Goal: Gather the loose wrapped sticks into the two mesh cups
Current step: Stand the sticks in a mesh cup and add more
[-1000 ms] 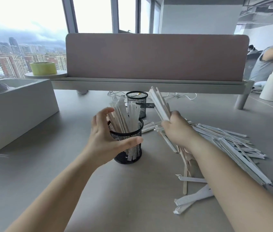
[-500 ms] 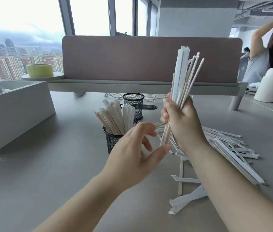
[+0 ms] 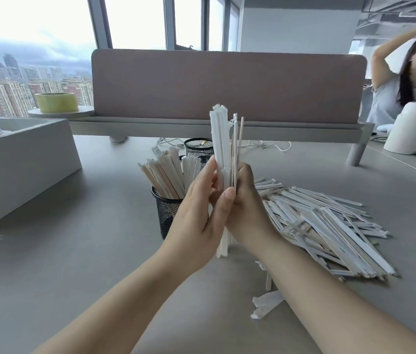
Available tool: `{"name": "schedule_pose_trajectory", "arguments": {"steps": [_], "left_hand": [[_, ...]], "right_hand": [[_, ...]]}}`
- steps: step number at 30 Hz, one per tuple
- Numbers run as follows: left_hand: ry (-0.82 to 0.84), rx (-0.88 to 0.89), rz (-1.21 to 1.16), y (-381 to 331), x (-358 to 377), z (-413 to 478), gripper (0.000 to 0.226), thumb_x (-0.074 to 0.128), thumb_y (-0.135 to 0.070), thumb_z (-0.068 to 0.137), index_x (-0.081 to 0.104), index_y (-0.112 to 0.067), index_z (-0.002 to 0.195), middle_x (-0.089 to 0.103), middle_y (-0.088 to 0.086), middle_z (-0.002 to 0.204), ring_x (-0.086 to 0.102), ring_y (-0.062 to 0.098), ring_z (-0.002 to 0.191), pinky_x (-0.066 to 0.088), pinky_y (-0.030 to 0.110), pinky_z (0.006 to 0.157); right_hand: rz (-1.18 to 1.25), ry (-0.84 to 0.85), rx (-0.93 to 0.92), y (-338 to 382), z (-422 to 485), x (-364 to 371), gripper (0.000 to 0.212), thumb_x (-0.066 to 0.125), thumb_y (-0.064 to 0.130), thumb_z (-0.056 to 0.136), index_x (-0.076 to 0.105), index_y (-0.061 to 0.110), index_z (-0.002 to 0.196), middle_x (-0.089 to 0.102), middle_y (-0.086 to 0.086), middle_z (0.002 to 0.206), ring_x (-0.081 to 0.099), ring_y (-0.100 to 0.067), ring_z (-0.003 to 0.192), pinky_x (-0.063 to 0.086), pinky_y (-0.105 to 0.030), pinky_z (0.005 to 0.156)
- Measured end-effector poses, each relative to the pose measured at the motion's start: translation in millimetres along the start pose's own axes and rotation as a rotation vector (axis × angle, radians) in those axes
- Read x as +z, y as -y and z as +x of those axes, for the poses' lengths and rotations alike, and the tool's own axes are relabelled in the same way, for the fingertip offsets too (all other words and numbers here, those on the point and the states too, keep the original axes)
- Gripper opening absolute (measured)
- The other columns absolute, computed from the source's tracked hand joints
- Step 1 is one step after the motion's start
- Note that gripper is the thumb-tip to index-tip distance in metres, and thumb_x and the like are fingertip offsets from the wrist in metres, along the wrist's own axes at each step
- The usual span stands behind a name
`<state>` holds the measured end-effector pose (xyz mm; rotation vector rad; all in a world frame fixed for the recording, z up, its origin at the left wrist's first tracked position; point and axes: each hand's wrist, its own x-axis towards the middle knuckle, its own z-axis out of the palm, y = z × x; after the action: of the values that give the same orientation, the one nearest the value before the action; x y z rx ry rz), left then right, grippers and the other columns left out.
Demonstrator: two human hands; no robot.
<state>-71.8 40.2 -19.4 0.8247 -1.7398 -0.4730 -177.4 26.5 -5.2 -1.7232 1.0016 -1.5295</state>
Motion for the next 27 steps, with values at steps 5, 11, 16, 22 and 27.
{"name": "schedule_pose_trajectory", "arguments": {"steps": [5,11,16,22,27], "left_hand": [[0.013,0.071,0.004,-4,-2,0,0.057,0.044,-0.042,0.091,0.022,-0.035,0.144,0.047,-0.019,0.139,0.042,-0.013,0.126,0.032,0.006,0.100],[0.089,0.065,0.061,4,-1,-1,0.074,0.044,-0.046,0.092,0.018,-0.013,0.154,0.056,0.013,0.127,0.056,0.017,0.106,0.047,0.025,0.092],[0.087,0.073,0.079,8,-1,-2,0.072,0.043,-0.046,0.094,0.017,-0.014,0.154,0.054,0.011,0.135,0.053,0.026,0.123,0.048,0.040,0.097],[0.016,0.112,0.079,-3,-5,0,0.076,0.047,-0.041,0.092,0.011,-0.018,0.154,0.048,0.003,0.144,0.048,0.010,0.131,0.039,0.013,0.102],[-0.035,0.191,0.027,-16,-11,3,0.068,0.050,-0.034,0.093,0.013,-0.028,0.150,0.036,-0.012,0.147,0.040,-0.003,0.134,0.035,0.006,0.097]], "right_hand": [[0.072,0.021,-0.007,0,2,3,0.020,0.058,0.011,0.077,0.055,0.030,0.079,0.058,0.015,0.068,0.054,-0.008,0.067,0.044,-0.030,0.065],[0.062,0.024,0.063,-3,-1,3,0.018,0.055,0.011,0.069,0.057,0.028,0.062,0.054,0.016,0.056,0.047,-0.007,0.057,0.039,-0.028,0.058],[0.057,0.017,0.095,-6,0,4,0.013,0.053,0.012,0.068,0.056,0.025,0.066,0.054,0.017,0.055,0.048,-0.010,0.058,0.039,-0.028,0.058],[0.049,0.030,0.010,-4,0,5,0.014,0.056,0.017,0.080,0.057,0.029,0.074,0.057,0.019,0.061,0.053,-0.001,0.058,0.041,-0.022,0.059],[0.038,-0.031,-0.098,2,1,9,0.009,0.055,0.025,0.087,0.056,0.016,0.087,0.056,0.016,0.066,0.054,-0.005,0.063,0.042,-0.026,0.062]]}}
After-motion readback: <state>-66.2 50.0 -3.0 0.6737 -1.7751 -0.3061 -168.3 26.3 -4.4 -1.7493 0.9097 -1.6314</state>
